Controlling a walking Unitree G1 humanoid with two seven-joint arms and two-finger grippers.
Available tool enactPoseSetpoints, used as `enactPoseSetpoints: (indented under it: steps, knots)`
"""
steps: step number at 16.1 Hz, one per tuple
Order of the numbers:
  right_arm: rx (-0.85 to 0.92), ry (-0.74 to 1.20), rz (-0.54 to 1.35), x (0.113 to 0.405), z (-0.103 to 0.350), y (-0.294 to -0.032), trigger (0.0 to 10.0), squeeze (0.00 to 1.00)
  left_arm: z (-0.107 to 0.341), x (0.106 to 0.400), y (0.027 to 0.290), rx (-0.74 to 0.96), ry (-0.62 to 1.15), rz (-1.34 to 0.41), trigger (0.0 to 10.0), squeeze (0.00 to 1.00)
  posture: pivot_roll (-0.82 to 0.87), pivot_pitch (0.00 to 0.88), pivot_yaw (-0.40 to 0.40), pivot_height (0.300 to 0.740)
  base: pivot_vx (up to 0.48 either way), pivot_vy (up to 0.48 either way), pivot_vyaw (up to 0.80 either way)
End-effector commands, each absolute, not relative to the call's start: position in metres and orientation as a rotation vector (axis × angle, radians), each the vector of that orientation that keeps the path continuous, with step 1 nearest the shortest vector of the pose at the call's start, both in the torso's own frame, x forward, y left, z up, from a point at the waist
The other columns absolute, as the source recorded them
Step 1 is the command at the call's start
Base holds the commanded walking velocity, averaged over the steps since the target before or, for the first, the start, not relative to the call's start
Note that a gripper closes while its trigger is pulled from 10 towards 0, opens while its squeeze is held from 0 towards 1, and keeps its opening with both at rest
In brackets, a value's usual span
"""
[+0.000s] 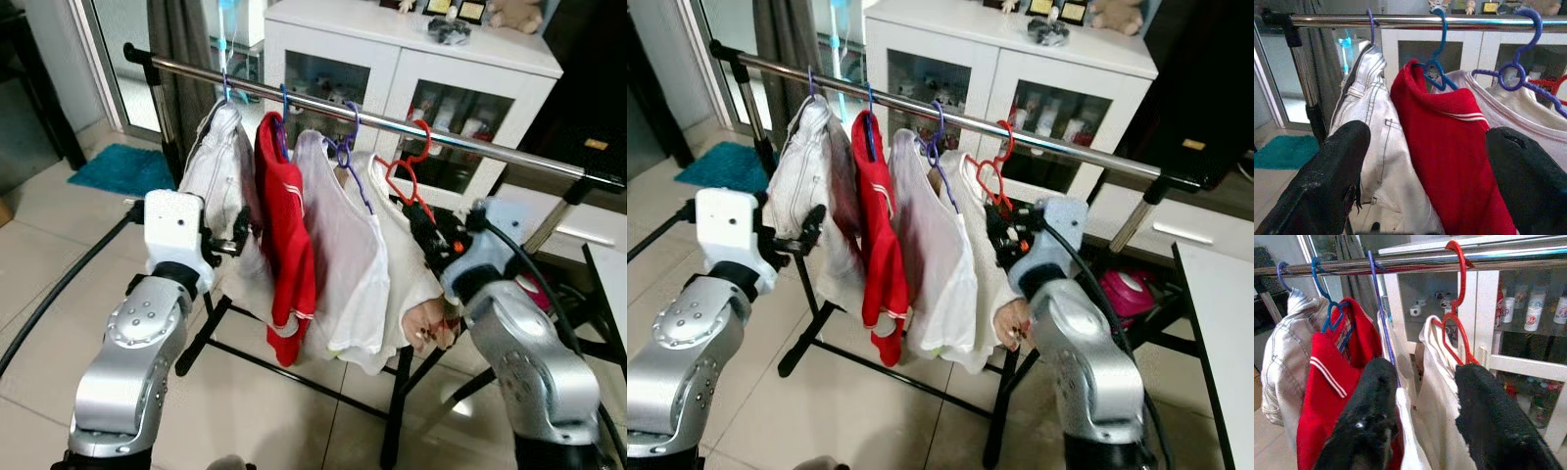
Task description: Hang hanger
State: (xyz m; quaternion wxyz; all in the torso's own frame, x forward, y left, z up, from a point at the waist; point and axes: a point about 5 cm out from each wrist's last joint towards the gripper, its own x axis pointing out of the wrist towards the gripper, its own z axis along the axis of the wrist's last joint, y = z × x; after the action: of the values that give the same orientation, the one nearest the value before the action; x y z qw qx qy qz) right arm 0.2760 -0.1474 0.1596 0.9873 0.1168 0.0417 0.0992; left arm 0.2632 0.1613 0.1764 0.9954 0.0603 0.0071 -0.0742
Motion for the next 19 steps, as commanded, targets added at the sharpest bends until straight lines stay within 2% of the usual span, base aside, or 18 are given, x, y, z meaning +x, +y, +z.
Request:
enactPoseSetpoints:
  steps: [1,4,7,9,11,12,14,15,19]
  knots:
    - [0.231,0.066,0.19,0.279,0.161,-0.15,10.0,1.0,0.177,0.265,0.158,0.135,0.01,-0.169,10.0,0.0,0.0,0.0,-0.054,0.74,0.0,0.0,0.0]
    - [0.217,0.02,0.203,0.304,0.17,-0.154,10.0,1.0,0.179,0.267,0.157,0.161,-0.004,-0.185,10.0,0.0,0.0,0.0,-0.05,0.74,0.0,0.0,0.0]
    - [0.121,0.073,0.233,0.322,0.171,-0.16,10.0,1.0,0.177,0.264,0.15,0.181,0.008,-0.252,10.0,0.0,0.0,0.0,-0.052,0.74,0.0,0.0,0.0]
    - [0.137,0.069,0.324,0.335,0.175,-0.162,10.0,1.0,0.177,0.263,0.146,0.17,0.009,-0.294,10.0,0.0,0.0,0.0,-0.054,0.74,0.0,0.0,0.0]
    - [0.111,0.09,0.338,0.349,0.177,-0.165,10.0,1.0,0.176,0.259,0.14,0.159,0.018,-0.374,10.0,0.0,0.0,0.0,-0.053,0.74,0.0,0.0,0.0]
    - [0.089,0.132,0.355,0.363,0.178,-0.168,10.0,1.0,0.174,0.25,0.13,0.179,0.055,-0.542,10.0,0.0,0.0,0.0,-0.053,0.74,0.0,0.0,0.0]
    - [0.051,0.174,0.392,0.373,0.176,-0.17,10.0,1.0,0.168,0.242,0.123,0.209,0.098,-0.666,10.0,0.0,0.01,0.001,-0.054,0.74,0.0,0.0,0.0]
    - [0.046,0.212,0.433,0.377,0.174,-0.17,10.0,0.0,0.165,0.24,0.121,0.236,0.115,-0.704,10.0,0.0,0.01,0.001,-0.054,0.74,0.0,0.0,0.0]
    - [-0.037,0.248,0.342,0.393,0.172,-0.185,10.0,0.0,0.164,0.239,0.121,0.25,0.122,-0.725,10.0,0.0,0.01,0.007,-0.056,0.74,0.0,0.0,0.0]
